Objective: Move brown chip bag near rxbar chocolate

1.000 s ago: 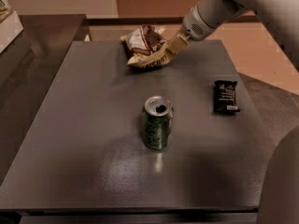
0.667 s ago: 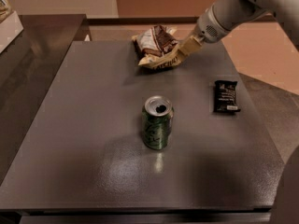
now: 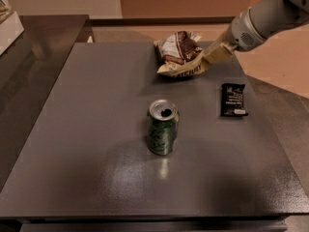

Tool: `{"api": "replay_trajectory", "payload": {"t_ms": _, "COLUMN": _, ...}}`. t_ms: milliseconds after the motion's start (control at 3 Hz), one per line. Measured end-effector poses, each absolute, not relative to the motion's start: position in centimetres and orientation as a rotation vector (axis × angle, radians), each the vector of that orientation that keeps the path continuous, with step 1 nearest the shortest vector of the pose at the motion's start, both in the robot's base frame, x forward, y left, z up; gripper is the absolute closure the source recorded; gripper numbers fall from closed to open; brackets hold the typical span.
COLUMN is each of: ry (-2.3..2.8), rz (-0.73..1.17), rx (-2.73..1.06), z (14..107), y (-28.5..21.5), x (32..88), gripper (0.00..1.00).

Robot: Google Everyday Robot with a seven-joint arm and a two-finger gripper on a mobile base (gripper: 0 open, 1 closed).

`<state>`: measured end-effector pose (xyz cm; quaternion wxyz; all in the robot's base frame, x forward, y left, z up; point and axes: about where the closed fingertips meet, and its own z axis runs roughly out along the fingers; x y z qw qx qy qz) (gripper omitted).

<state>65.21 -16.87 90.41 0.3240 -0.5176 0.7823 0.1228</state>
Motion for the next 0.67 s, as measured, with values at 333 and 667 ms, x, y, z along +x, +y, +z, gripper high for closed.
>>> {"api": "replay_trajectory", "payload": {"t_ms": 333, "ry": 2.034, "rz": 0.332, "rx": -1.369, "z": 90.9, "y": -18.8, "x": 63.3, "gripper": 0.82}}
{"api": "replay_trajectory", "payload": {"t_ms": 667, "ry": 2.023, "rz": 0.362, "rx": -1.368, "z": 91.6, "y": -20.3, "x": 62.0, "gripper": 0.59}}
